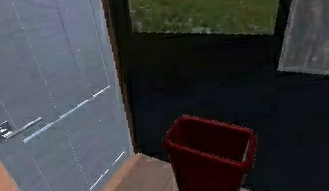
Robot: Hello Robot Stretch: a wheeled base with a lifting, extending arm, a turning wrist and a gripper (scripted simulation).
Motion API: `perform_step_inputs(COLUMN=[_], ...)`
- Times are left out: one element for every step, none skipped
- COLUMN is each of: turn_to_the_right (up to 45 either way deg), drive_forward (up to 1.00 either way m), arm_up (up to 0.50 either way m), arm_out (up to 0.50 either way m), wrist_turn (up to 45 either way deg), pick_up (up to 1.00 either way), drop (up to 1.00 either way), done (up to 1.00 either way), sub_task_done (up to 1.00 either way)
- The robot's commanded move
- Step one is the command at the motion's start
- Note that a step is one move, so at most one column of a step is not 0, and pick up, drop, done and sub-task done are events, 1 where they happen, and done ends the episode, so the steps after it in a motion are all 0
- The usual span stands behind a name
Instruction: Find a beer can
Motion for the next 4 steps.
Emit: perform_step_inputs(turn_to_the_right=[-45.0, -21.0, 0.0, -42.0], drive_forward=[0.0, 0.0, 1.0, 0.0], arm_up=[0.0, 0.0, 0.0, 0.0], arm_out=[0.0, 0.0, 0.0, 0.0], wrist_turn=[0.0, 0.0, 0.0, 0.0], pick_up=[0.0, 0.0, 0.0, 0.0], drop=[0.0, 0.0, 0.0, 0.0], done=[0.0, 0.0, 0.0, 0.0], sub_task_done=[0.0, 0.0, 0.0, 0.0])
